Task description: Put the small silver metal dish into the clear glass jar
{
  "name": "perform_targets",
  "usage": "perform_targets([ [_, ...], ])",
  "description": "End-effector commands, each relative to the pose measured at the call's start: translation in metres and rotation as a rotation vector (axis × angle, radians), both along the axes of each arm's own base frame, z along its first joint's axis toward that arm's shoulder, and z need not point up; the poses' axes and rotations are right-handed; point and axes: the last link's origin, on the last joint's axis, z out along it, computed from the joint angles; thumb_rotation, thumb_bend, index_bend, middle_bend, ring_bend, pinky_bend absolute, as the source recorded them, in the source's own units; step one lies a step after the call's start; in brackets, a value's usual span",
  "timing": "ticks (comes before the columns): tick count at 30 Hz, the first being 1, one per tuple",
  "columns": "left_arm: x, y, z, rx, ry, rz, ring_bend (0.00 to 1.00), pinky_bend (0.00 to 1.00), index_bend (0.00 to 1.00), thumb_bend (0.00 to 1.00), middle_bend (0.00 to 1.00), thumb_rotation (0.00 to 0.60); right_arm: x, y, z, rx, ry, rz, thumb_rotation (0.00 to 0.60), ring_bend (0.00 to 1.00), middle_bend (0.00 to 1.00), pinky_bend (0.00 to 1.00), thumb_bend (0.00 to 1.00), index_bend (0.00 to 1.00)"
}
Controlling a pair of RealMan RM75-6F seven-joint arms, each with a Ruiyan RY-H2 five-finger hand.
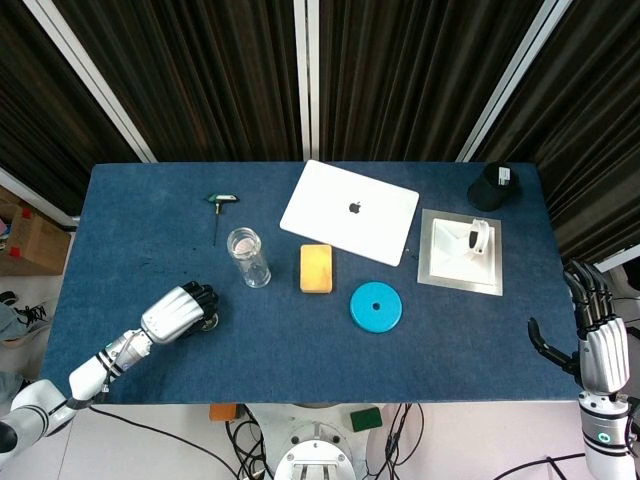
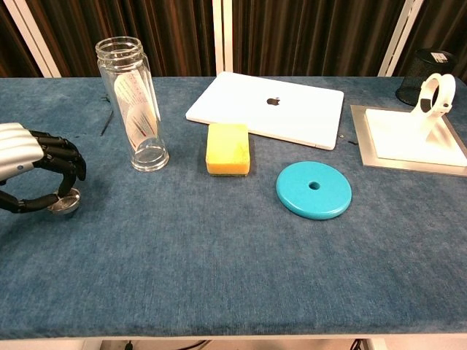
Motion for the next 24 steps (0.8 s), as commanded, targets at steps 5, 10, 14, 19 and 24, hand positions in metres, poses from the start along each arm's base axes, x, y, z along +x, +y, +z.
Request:
perform_targets([
  [5, -0.001, -0.003, 0.012, 0.030, -0.016, 0.009, 0.28, 0.39, 0.59, 0.39, 0.37, 0.600, 0.000, 0.000, 0.000, 0.000, -0.002, 0.003, 0.600, 0.00, 0.00, 0.08, 0.38, 0.00],
  [10, -0.008, -0.006, 0.033, 0.075, -0.011, 0.034, 0.28, 0.39, 0.59, 0.39, 0.37, 0.600, 0.001, -0.001, 0.001, -0.001, -0.003, 0.007, 0.600, 0.00, 0.00, 0.08, 0.39, 0.00],
  [14, -0.014, -0.004, 0.059, 0.130, -0.014, 0.074, 0.28, 0.39, 0.59, 0.39, 0.37, 0.600, 0.002, -0.001, 0.000, 0.002, -0.007, 0.012, 0.600, 0.00, 0.00, 0.08, 0.39, 0.00],
  [19, -0.013, 0.007, 0.099, 0.231, -0.019, 0.098, 0.28, 0.39, 0.59, 0.39, 0.37, 0.600, 0.003, 0.000, -0.001, 0.004, -0.013, 0.019, 0.600, 0.00, 0.00, 0.08, 0.38, 0.00],
  [24, 0.000, 0.022, 0.137, 0.321, -0.030, 0.093, 0.28, 0.39, 0.59, 0.39, 0.37, 0.600, 0.003, 0.000, 0.000, 0.001, -0.016, 0.024, 0.600, 0.00, 0.00, 0.08, 0.39, 0.00],
])
